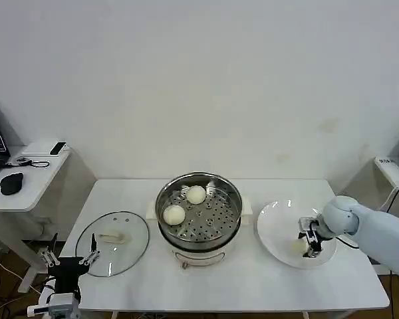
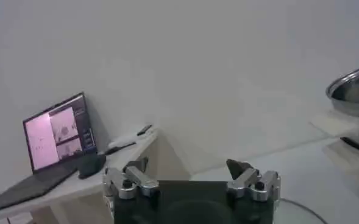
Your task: Take steamed baozi put them in steamer then cover it.
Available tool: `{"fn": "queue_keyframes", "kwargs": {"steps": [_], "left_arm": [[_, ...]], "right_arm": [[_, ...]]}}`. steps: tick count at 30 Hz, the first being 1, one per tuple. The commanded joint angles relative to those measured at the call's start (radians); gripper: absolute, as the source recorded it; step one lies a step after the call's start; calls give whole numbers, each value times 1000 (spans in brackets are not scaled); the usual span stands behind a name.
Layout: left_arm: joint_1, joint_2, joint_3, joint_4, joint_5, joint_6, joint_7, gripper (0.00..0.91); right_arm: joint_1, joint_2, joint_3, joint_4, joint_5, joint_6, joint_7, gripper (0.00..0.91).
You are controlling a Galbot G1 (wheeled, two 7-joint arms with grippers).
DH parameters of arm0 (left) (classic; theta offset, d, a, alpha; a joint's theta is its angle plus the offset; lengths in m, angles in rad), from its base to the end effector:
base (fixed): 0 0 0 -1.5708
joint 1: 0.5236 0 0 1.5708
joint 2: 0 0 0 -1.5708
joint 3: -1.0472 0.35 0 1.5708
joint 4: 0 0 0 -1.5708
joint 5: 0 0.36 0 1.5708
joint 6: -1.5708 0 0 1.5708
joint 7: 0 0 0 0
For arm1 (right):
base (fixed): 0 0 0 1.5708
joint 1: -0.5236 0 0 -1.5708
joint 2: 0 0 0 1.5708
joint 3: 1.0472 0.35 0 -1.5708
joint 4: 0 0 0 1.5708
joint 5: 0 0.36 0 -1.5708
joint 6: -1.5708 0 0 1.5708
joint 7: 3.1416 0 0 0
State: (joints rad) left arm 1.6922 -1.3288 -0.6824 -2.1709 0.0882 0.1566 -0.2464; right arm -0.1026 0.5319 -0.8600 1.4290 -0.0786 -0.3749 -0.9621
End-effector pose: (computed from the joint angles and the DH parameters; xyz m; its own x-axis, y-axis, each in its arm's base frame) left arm 0.1556 0.0808 -0.2812 -0.9586 -0.2742 0.0767 -0.2227 0.8899 0.3982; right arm 0.4481 -0.1679 -0.2423 -0.1729 -0.0210 0.9847 -0.9849 0.0076 -0.1727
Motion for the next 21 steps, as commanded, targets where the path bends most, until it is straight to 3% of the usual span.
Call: {"fn": "queue_keyframes", "kwargs": {"steps": [1, 6, 10, 16, 21], "left_arm": [[2, -1, 1, -3, 0, -2, -1, 907], [6, -2, 2, -8, 0, -3, -2, 907], [8, 0, 1, -19, 0, -1, -1, 907], [4, 0, 4, -21, 0, -1, -1, 907], [6, 1, 5, -25, 2, -2, -1, 907]], "right_arm": [[0, 8, 7, -22, 19, -19, -21, 635], [10, -3, 28, -9, 31, -18, -25, 635], [53, -26, 44, 10, 26, 5, -59, 645], [217, -40, 54, 23, 38, 96, -141, 645], [361, -9, 23, 27, 99, 109, -156, 645]]}}
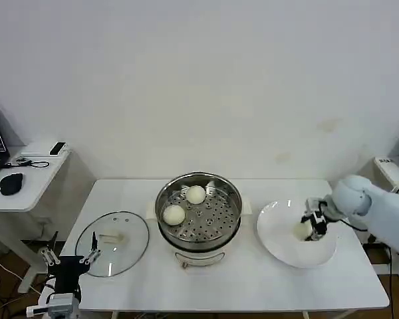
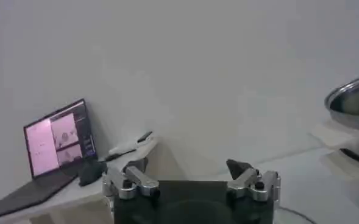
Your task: Take steamed baozi put them in steamer then cover it.
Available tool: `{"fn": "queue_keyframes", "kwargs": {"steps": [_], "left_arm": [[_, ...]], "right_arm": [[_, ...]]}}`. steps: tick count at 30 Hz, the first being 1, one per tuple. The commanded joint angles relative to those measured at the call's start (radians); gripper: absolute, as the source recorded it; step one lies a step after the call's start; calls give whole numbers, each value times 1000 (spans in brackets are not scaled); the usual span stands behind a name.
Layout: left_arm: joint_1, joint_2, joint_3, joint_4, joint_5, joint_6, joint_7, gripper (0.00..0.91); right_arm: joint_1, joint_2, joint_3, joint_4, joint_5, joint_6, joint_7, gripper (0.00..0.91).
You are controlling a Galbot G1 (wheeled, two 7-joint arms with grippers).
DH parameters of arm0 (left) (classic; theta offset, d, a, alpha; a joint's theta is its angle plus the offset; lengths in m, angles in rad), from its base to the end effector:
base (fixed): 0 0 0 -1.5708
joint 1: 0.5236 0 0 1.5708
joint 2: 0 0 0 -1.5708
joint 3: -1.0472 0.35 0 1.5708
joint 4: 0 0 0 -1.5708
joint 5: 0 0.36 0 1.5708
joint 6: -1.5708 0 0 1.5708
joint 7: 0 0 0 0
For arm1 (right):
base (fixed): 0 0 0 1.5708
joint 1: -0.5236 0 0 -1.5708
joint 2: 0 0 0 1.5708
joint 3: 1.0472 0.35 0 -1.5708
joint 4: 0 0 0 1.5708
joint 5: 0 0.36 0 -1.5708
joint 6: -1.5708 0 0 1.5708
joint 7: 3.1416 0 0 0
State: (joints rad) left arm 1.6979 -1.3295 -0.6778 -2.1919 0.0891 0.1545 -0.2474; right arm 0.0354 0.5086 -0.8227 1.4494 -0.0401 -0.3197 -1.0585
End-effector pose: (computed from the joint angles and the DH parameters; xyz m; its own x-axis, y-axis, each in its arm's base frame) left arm 0.1540 0.0772 -0.2752 -0.9621 -0.2654 0.0623 -0.2209 0.8929 0.3924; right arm 0.4753 -0.1741 -0.1624 -0.2340 -0.0892 0.9681 -0.9717 -0.0132 -0.2360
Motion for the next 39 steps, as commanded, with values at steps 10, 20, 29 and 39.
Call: {"fn": "queue_keyframes", "kwargs": {"steps": [10, 20, 29, 39], "left_arm": [[3, 1, -8, -7, 5, -5, 0, 907], [16, -20, -31, -23, 6, -7, -1, 907], [32, -30, -56, -33, 6, -6, -1, 907], [42, -47, -59, -47, 16, -4, -2, 907]], "right_arm": [[523, 209, -195, 22, 163, 44, -38, 645], [547, 434, -263, 35, 201, 43, -20, 645], [477, 571, -333, 35, 139, 111, -31, 645], [396, 659, -371, 40, 94, 170, -29, 645]]}}
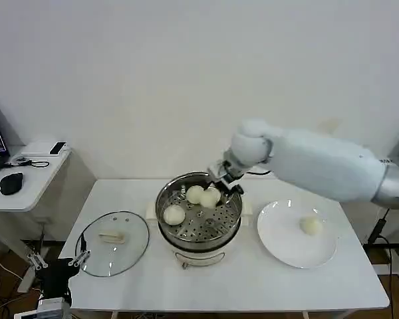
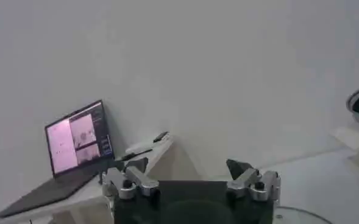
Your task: Take steamed baozi put them in steamer then cover it.
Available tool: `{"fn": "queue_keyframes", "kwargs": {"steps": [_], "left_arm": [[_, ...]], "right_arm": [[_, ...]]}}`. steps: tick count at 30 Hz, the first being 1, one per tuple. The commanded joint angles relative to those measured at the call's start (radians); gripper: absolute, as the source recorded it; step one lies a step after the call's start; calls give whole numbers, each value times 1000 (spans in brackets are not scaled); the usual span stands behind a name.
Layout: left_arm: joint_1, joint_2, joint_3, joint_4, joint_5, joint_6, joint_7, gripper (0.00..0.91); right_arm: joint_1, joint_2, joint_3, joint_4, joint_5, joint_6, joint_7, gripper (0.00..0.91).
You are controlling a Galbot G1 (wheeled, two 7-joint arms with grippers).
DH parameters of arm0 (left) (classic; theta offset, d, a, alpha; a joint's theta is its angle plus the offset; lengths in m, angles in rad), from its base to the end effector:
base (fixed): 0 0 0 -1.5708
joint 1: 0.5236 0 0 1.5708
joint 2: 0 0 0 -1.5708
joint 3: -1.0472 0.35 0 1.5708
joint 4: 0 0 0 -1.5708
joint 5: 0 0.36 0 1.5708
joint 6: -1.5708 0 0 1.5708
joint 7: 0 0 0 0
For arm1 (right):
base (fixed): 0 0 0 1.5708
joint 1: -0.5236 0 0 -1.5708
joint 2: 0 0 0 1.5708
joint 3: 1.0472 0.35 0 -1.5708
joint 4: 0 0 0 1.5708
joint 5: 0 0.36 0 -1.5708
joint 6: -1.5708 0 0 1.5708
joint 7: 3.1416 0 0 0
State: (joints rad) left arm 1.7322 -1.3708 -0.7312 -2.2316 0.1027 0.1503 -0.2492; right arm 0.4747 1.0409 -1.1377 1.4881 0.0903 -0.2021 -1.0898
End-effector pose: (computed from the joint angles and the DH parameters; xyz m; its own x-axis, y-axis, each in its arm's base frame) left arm 0.1427 0.0830 -0.2649 -0.9470 -0.3190 0.0392 -0.2777 0.8735 0.3999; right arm 0.5061 0.1164 -0.0572 -0.1836 -0.2925 0.9385 -0.7141 -0.6164 -0.3318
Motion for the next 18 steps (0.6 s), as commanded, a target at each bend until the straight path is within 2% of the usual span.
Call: {"fn": "queue_keyframes", "kwargs": {"steps": [1, 18], "left_arm": [[10, -6, -6, -8, 3, 0, 0, 907], [6, -4, -15, 6, -2, -2, -1, 907]], "right_arm": [[-46, 132, -60, 1, -40, 60, 2, 645], [-56, 170, -93, -3, -76, 114, -20, 645]]}}
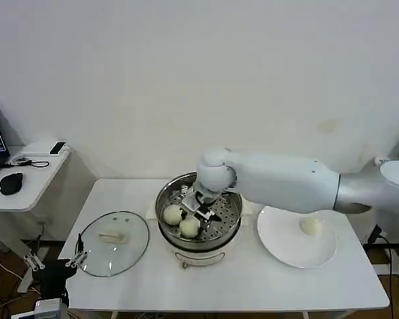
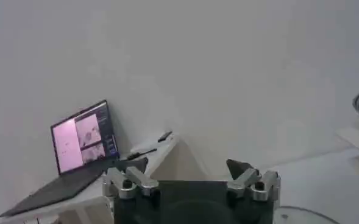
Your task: Take steamed baozi put them in steamer then cover it.
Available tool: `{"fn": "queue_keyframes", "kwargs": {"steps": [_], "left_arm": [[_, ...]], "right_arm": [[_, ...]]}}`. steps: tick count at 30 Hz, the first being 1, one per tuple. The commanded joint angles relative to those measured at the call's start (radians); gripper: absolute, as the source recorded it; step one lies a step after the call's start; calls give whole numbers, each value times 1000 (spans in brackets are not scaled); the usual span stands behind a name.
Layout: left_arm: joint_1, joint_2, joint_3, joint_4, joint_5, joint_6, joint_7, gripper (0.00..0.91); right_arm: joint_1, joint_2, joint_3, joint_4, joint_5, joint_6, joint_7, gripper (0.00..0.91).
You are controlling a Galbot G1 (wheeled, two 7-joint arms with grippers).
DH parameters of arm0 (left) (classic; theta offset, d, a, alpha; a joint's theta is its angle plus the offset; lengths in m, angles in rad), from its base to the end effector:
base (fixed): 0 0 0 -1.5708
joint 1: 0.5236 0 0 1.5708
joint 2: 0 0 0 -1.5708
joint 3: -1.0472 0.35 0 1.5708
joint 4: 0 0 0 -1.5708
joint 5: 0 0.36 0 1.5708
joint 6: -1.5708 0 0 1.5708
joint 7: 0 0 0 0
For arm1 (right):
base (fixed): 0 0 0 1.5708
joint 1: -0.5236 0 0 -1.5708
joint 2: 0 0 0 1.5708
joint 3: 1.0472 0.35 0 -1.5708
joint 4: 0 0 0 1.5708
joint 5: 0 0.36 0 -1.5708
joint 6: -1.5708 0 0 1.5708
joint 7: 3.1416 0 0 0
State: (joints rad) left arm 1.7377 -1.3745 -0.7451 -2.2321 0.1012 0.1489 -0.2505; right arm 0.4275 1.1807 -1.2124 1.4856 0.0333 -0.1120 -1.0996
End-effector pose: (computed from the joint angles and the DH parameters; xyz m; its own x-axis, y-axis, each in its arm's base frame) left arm 0.1409 0.0864 -0.2646 -0.9426 -0.3318 0.0381 -0.2892 0.8679 0.4040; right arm 0.4787 0.1825 -0.1054 -0.0747 -0.2501 0.9653 -0.5572 -0.7923 -0.2485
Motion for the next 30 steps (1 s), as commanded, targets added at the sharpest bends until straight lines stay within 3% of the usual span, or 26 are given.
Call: {"fn": "queue_keyframes", "kwargs": {"steps": [1, 15, 16, 18, 19, 20, 30], "left_arm": [[1, 1, -1, 7, -1, 0, 0, 907], [-1, 0, 2, 4, -1, 0, 0, 907], [-1, 0, 2, 4, -1, 0, 0, 907], [-2, -1, 4, 4, -1, 0, 0, 907], [-1, -1, 4, 4, -1, 0, 0, 907], [-1, 0, 5, 3, 0, 0, 0, 907], [-2, 2, 6, 4, 1, 1, 1, 907]], "right_arm": [[-7, 28, -19, 1, -20, 26, -14, 645], [6, -6, -14, 10, -14, 43, -29, 665], [7, -9, -13, 10, -15, 43, -30, 675], [8, -16, -12, 12, -16, 45, -30, 826], [9, -20, -10, 14, -12, 46, -22, 836], [9, -22, -9, 16, -10, 45, -21, 907], [16, -46, 27, 11, 4, 36, 2, 907]]}}
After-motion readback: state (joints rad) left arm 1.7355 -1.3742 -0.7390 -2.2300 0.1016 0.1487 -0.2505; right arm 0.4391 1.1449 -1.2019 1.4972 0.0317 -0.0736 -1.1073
